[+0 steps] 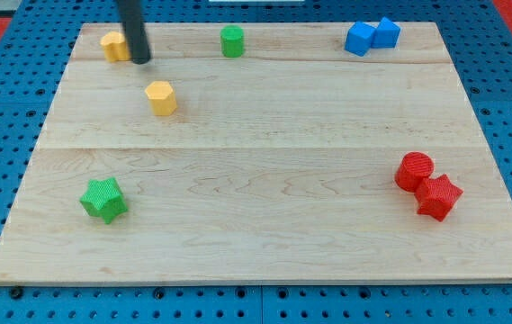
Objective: Point your arm to the blue triangle
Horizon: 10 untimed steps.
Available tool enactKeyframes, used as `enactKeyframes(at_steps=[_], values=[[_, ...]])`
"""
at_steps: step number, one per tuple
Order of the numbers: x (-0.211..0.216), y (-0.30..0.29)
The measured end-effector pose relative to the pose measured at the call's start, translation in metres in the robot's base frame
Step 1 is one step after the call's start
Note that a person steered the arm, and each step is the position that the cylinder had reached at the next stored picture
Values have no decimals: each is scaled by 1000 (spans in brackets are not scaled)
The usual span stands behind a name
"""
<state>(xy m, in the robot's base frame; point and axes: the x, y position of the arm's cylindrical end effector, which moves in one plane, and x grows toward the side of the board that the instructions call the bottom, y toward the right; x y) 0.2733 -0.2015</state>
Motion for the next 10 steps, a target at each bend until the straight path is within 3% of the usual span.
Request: enactKeyframes(at_steps=[1, 3, 6, 7, 10], values=[[4, -47], [-17, -19], [-8, -15], [3, 5], [23, 178]])
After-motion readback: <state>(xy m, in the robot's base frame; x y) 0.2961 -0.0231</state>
